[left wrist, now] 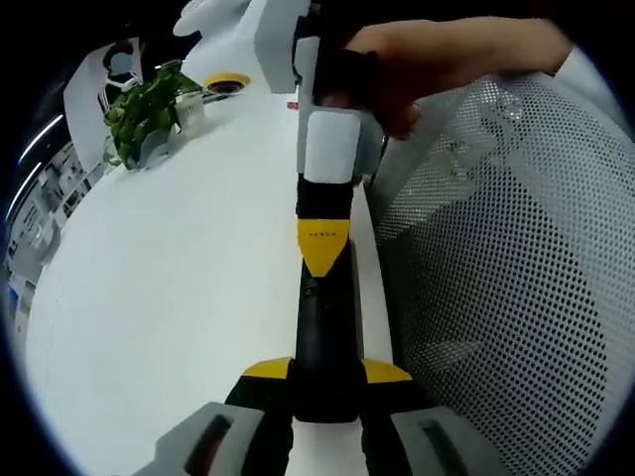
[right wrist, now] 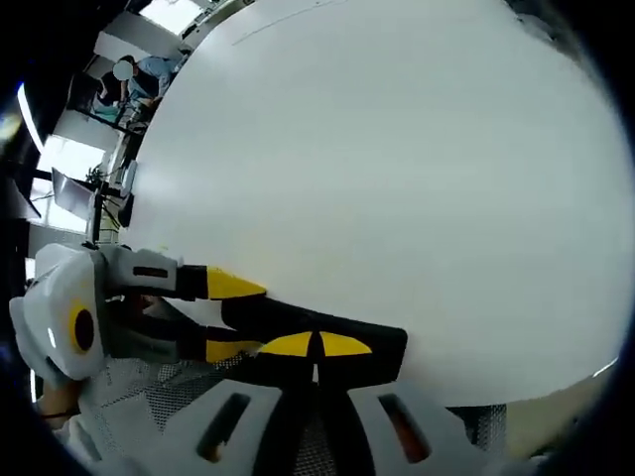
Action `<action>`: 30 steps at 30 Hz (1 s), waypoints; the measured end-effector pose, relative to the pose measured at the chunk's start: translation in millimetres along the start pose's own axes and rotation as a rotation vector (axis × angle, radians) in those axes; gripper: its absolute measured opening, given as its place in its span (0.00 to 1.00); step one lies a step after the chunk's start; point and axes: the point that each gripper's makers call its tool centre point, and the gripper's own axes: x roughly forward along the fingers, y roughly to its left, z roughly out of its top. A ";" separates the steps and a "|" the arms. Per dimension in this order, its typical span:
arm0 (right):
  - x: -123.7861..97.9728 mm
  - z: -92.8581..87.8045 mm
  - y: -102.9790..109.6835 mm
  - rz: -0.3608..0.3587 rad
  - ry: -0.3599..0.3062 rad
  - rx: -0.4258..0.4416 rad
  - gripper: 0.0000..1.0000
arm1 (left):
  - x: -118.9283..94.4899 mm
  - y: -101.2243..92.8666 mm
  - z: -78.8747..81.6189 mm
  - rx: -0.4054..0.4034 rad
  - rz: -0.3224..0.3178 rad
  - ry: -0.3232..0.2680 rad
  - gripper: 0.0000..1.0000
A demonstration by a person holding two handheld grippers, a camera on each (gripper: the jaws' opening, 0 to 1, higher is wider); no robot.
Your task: Press the specified remote control buttons in sequence, fully releasing each button before pressing the next.
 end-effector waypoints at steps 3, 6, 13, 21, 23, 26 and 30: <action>1.1 -3.6 -0.8 -0.009 0.025 -0.010 0.00 | 0.3 -0.9 0.2 0.008 -0.005 0.007 0.24; 0.4 -1.1 -2.2 -0.004 0.033 0.006 0.00 | 0.4 -0.7 0.2 0.003 -0.006 0.004 0.24; -3.4 11.5 5.6 0.005 0.105 -0.002 0.00 | 0.7 -1.0 0.5 0.012 -0.011 0.016 0.24; 0.9 0.0 3.7 -0.036 0.250 -0.006 0.00 | 0.9 -0.6 0.6 0.005 -0.011 0.012 0.24; 2.8 1.1 3.0 -0.041 0.259 -0.010 0.00 | 0.8 -0.7 0.7 0.007 -0.011 0.015 0.24; 3.6 2.2 5.3 -0.038 0.271 -0.007 0.00 | 1.3 -0.6 0.7 0.010 -0.011 0.017 0.24; 6.5 2.2 7.8 -0.043 0.295 -0.012 0.00 | 1.7 -0.6 1.4 0.011 -0.011 0.025 0.24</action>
